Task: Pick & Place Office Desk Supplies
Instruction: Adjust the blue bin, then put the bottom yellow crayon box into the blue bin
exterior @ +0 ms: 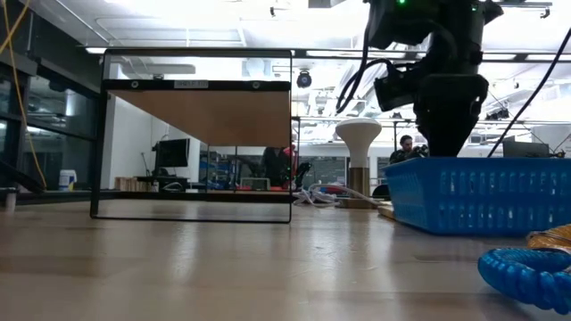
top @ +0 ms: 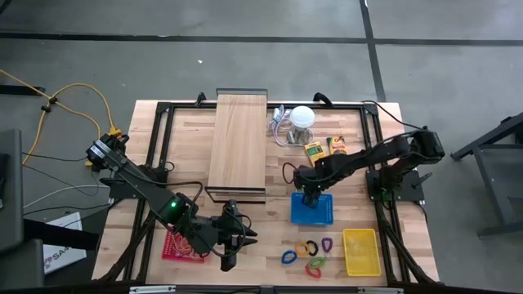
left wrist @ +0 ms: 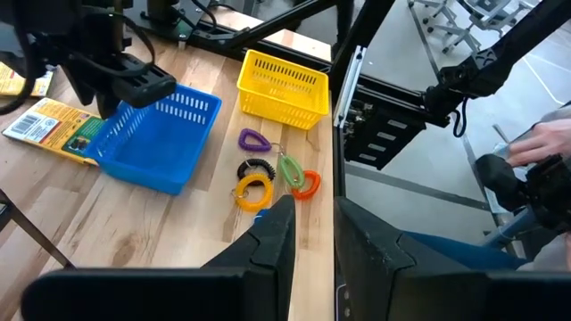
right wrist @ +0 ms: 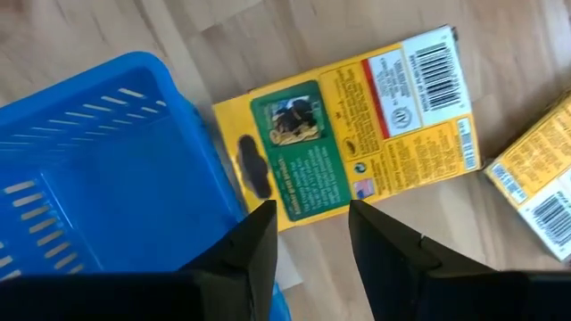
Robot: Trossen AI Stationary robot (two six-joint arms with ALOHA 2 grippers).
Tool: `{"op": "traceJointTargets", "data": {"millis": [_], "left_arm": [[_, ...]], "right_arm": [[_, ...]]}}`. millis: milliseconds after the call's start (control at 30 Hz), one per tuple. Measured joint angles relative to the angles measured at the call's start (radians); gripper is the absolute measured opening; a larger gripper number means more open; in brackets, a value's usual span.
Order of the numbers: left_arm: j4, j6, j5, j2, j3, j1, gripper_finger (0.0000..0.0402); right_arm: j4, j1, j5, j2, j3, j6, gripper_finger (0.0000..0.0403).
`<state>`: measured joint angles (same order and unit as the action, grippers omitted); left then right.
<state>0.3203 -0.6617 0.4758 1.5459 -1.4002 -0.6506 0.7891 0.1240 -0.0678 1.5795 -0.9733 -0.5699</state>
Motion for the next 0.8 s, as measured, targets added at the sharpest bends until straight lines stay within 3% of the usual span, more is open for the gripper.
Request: {"op": "traceJointTargets", "data": {"millis": [567,800], "left_arm": [[0.0,0.0,0.0,0.0,0.0,0.0,0.0077],[0.0,0.0,0.0,0.0,0.0,0.0,0.0077]], "right_arm": [[-0.021,0.08,-0.037,0.0,0.0,-0.055,0.0129],[-0.122,0.079,-0.061,0.0,0.064,-0.03,0.0129]]}}
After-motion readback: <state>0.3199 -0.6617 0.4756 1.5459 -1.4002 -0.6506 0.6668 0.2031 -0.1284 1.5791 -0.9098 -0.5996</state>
